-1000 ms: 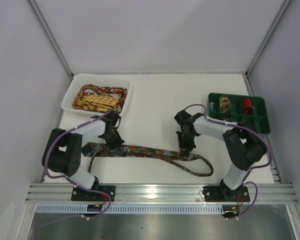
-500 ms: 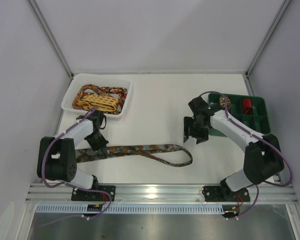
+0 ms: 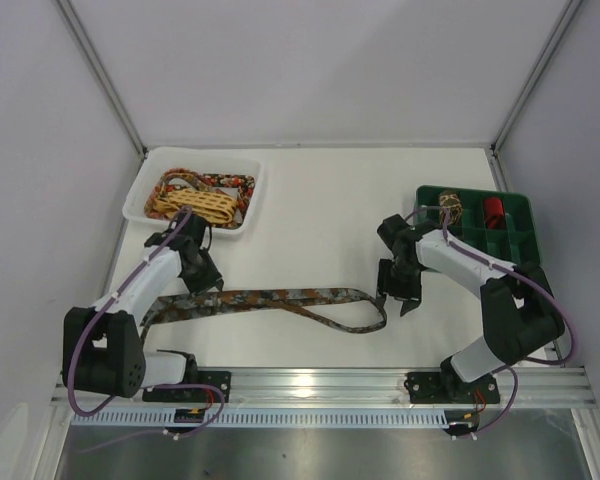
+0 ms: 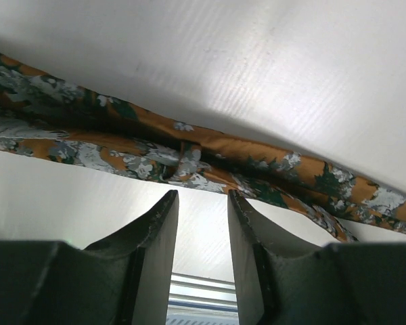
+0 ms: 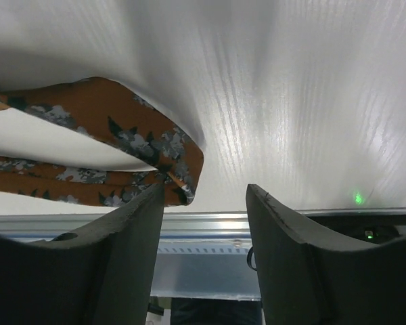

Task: Roll the ties
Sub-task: Flatten the tie

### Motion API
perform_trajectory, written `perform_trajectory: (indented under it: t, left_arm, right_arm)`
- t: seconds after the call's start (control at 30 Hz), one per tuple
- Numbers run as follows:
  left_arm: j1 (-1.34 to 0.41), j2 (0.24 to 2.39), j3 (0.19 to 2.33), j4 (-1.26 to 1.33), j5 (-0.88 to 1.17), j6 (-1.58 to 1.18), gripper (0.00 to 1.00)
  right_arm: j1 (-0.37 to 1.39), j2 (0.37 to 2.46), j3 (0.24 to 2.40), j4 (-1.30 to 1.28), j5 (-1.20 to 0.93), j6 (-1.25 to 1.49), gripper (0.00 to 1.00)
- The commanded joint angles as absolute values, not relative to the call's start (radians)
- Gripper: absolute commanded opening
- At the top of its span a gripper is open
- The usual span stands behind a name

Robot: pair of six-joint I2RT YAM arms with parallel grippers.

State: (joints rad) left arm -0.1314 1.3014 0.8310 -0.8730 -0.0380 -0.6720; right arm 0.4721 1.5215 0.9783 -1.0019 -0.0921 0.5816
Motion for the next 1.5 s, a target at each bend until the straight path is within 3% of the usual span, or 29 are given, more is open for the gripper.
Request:
perform_trajectory:
  t: [0.0, 0.2, 0.37, 0.53, 0.73, 1.03, 1.2, 1.47]
  left_arm:
    - [-0.159, 1.275, 0.882, -0.847, -0.009, -0.649, 0.41]
    - [-0.193, 1.269, 0.914, -0.853, -0.009, -0.632, 0.43]
    - [-0.201, 1.262, 0.934, -0.848, -0.014, -0.575, 0.45]
    - [-0.219, 1.253, 0.934, -0.842, -0.012, -0.538, 0.46]
    - [-0.256, 1.236, 0.893, -0.787, -0.009, -0.545, 0.46]
    - [-0.278, 1.250, 0.904, -0.782, 0.017, -0.511, 0.46]
    - [-0.291, 1.278, 0.942, -0.802, 0.029, -0.503, 0.46]
    - [-0.317, 1.339, 0.971, -0.819, 0.040, -0.499, 0.46]
  right_arm:
    - [0.477, 1.539, 0.997, -1.031, -0.063, 0.618, 0.57]
    - [0.491, 1.612, 1.005, -1.011, -0.054, 0.623, 0.45]
    - [0.506, 1.696, 1.072, -1.097, -0.041, 0.598, 0.00]
    - [0.538, 1.758, 1.221, -1.335, 0.060, 0.581, 0.00]
    - [0.557, 1.850, 1.253, -1.518, 0.104, 0.557, 0.00]
    - [0.508, 1.902, 1.183, -1.509, 0.083, 0.551, 0.00]
    - [0.498, 2.084, 1.348, -1.505, 0.155, 0.494, 0.00]
    - [0.511, 2.282, 1.551, -1.500, 0.283, 0.453, 0.09]
